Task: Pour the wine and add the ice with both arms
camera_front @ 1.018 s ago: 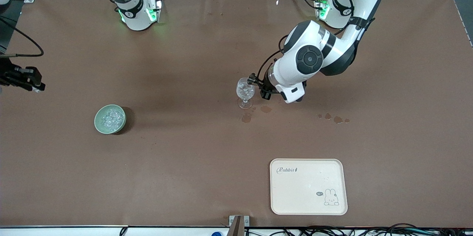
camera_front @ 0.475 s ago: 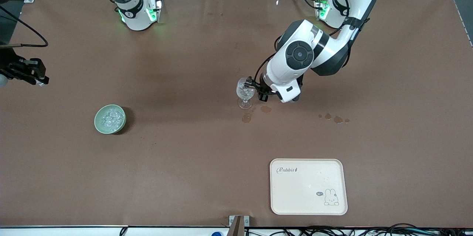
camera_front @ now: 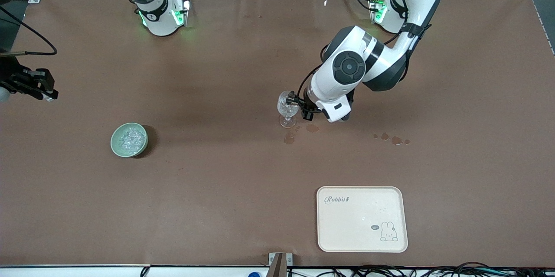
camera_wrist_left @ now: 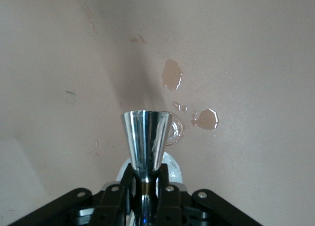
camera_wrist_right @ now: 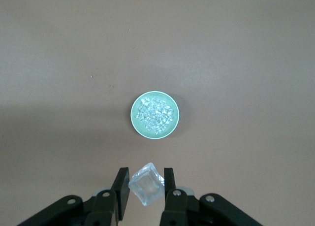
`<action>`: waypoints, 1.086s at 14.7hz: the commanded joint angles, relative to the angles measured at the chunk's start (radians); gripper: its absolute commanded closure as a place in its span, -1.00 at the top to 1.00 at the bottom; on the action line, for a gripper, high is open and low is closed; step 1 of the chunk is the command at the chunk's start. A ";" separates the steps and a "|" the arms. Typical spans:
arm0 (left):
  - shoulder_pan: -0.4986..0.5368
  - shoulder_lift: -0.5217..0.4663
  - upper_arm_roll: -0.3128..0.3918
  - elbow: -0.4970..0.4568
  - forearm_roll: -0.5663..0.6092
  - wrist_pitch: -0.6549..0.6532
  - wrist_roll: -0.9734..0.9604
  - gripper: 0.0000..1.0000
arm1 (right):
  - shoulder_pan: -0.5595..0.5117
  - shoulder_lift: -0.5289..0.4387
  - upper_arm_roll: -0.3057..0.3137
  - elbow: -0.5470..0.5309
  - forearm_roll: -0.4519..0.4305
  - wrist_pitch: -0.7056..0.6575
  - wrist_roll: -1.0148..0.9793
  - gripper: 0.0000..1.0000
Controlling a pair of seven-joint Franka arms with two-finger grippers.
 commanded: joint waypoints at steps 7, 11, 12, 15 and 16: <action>0.086 -0.005 0.003 0.050 -0.178 -0.066 0.219 -0.99 | 0.002 -0.023 0.001 -0.024 0.035 0.010 0.003 -1.00; 0.229 0.010 0.004 0.118 -0.414 -0.131 0.347 -0.99 | 0.050 -0.023 0.004 -0.021 0.078 0.013 0.009 -1.00; 0.267 0.021 0.004 0.125 -0.472 -0.131 0.387 -0.99 | 0.057 -0.023 0.004 -0.021 0.078 0.022 0.035 -1.00; 0.376 0.088 0.004 0.190 -0.624 -0.131 0.490 -0.99 | 0.158 -0.017 0.004 -0.018 0.067 0.059 0.122 -1.00; 0.405 0.114 0.004 0.214 -0.656 -0.131 0.504 -0.99 | 0.199 -0.011 0.002 -0.018 0.063 0.080 0.145 -1.00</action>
